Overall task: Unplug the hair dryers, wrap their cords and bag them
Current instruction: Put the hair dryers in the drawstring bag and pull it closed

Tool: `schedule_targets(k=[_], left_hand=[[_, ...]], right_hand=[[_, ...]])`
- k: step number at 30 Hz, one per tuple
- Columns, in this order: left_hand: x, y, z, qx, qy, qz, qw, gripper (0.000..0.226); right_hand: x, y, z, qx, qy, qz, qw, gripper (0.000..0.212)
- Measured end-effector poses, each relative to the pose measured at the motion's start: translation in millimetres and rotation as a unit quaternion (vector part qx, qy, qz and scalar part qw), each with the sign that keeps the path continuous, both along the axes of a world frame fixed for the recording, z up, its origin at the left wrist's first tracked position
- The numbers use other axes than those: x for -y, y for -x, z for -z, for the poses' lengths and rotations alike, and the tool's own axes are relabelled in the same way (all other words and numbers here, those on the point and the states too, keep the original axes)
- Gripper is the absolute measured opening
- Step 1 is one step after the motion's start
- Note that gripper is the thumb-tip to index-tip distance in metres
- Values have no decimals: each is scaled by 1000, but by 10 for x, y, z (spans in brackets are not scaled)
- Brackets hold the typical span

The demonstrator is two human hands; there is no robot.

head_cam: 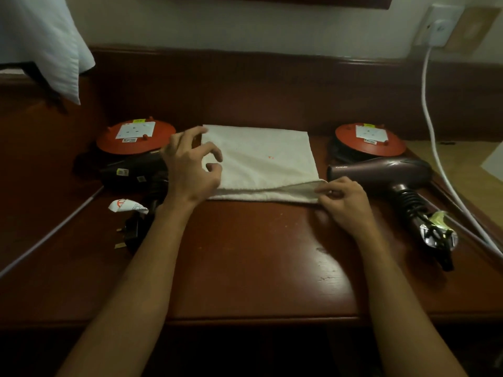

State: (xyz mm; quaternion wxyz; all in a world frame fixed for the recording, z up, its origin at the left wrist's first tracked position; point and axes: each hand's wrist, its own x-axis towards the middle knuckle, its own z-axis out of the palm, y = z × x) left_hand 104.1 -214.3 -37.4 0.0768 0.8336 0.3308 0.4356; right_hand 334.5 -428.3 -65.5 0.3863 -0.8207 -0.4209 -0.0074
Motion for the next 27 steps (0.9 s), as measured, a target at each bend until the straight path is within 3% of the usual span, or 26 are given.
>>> schedule_targets(k=[3,8,10,12,15,18,23,27], left_hand=[[229,-215,67,-44,-31,67,996,12],[433,-531,420,-163,5,187,969,22],[441,-574,476,-165,16,188,968,21],[436,-603,473,-158,21,166,973,24],[449,-651,443,-161,24,153,975,25],[472,-697,388,-196,5,149,969,20],[472,-809,145,-191,75,135,970,17],[423,-882,-87,-153,125,154,968,16]], right_hand=[[66,33,-21,3,-39,18,999,15],[175,-20,-196,139,-49,131,980,20],[277,-149,-351,162,9,158,974,28],[383,-311,-509,174,129,189,958,42],[541,-601,-615,111,277,226,927,74],[668,-787,-597,-21,319,208,924,96],[741,-759,-562,-55,277,157,946,96],[875,-713,-530,-118,178,125,969,96]])
